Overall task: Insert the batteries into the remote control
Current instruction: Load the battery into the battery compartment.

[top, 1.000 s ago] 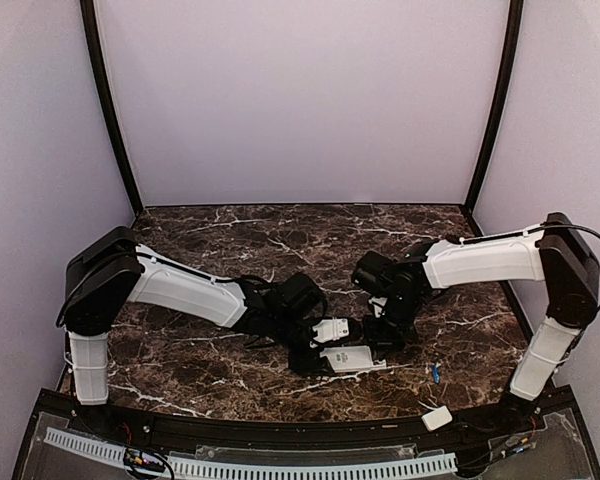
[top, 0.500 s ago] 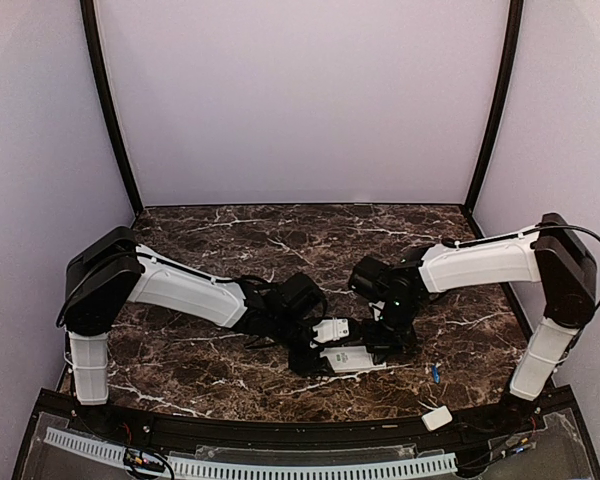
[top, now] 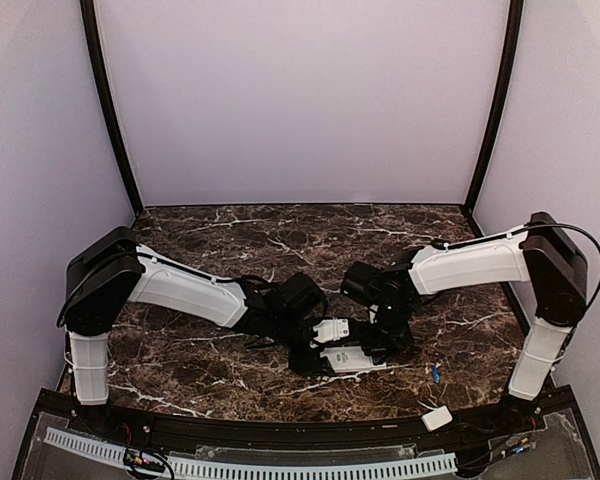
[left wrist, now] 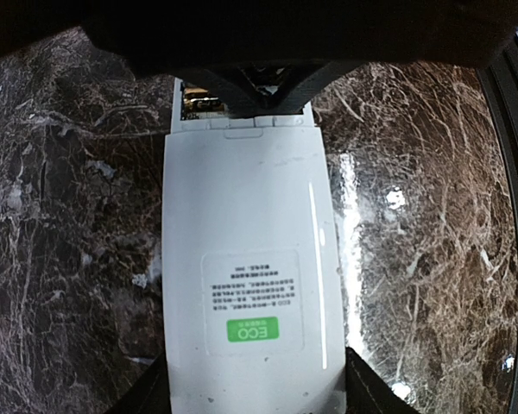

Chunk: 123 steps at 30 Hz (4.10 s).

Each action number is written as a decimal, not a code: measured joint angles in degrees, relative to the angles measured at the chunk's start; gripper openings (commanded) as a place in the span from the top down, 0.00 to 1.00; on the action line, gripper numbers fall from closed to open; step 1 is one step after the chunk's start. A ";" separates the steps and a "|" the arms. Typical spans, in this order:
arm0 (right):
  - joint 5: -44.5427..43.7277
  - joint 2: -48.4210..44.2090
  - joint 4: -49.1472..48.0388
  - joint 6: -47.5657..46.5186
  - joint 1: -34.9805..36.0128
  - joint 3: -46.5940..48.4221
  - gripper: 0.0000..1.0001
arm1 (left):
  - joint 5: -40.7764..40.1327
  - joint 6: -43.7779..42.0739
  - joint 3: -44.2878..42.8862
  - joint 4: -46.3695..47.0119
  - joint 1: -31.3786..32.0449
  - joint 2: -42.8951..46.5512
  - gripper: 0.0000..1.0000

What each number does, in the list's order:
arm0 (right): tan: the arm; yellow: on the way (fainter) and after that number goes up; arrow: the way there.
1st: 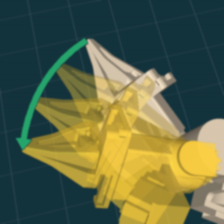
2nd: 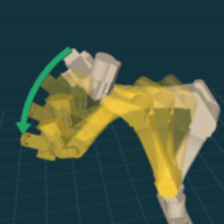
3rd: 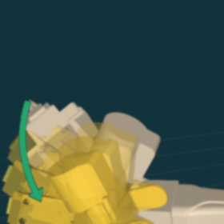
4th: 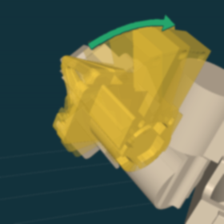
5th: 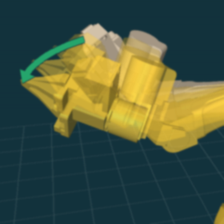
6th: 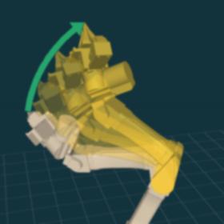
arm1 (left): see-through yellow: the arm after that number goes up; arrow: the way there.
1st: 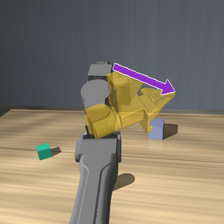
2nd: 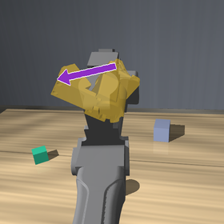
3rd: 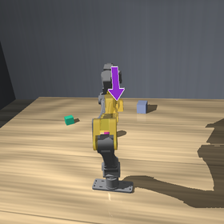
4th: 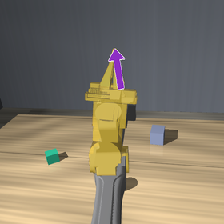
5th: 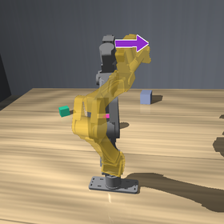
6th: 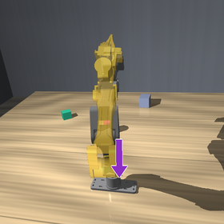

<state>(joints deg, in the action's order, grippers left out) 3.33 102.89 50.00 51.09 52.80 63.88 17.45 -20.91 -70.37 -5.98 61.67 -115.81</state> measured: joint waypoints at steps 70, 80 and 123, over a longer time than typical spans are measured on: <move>16.26 4.85 9.75 -17.88 -8.92 5.66 0.80 | 0.28 0.09 -0.68 0.13 0.00 -0.74 0.89; 15.91 4.55 9.18 -17.79 -8.94 5.95 0.78 | 0.37 0.11 -0.79 0.07 0.00 -0.79 0.89; 18.91 -9.53 -1.64 -8.55 -8.94 -8.83 0.92 | 0.50 0.13 -0.87 0.00 0.00 -0.83 0.88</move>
<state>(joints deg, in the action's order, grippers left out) 22.24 93.36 48.36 42.54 43.86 55.05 17.96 -20.78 -71.24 -5.98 61.67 -116.64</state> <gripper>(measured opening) 0.081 0.579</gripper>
